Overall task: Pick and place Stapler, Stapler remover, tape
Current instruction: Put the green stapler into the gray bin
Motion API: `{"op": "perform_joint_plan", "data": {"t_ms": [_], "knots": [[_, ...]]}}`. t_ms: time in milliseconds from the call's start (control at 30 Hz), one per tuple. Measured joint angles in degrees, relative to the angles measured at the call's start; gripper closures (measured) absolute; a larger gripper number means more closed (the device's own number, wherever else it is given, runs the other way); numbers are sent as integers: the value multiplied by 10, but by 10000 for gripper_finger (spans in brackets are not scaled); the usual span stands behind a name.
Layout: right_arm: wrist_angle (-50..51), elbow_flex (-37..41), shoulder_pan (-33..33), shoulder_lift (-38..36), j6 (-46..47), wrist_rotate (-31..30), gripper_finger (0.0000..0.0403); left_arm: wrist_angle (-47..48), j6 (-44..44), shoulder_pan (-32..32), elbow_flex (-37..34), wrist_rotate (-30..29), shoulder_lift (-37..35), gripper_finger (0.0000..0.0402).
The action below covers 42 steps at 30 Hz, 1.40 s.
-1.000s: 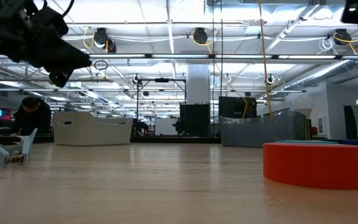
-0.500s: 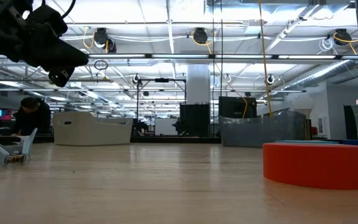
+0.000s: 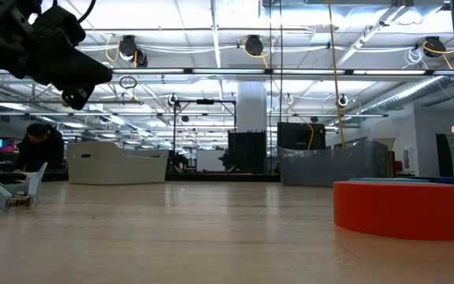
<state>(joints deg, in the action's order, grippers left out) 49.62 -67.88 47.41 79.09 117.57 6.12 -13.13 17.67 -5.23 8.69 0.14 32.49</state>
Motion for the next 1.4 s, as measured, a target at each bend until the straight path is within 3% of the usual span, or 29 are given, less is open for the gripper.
{"op": "perform_joint_plan", "data": {"t_ms": [233,433,633,833,967,1400], "knots": [[-81,0,0,0,-112,-13,229,0,0,0,0,-1,0,344],[-97,2,-2,0,-118,-46,229,0,0,0,0,-2,0,344],[-109,33,-5,0,-47,-32,229,0,0,0,0,-2,0,344],[-199,94,-4,0,43,30,229,0,0,0,0,-2,0,344],[-242,124,-5,0,77,31,229,0,0,0,0,-2,0,344],[-210,136,-6,0,123,28,229,10,2,0,0,-2,0,344]]}}
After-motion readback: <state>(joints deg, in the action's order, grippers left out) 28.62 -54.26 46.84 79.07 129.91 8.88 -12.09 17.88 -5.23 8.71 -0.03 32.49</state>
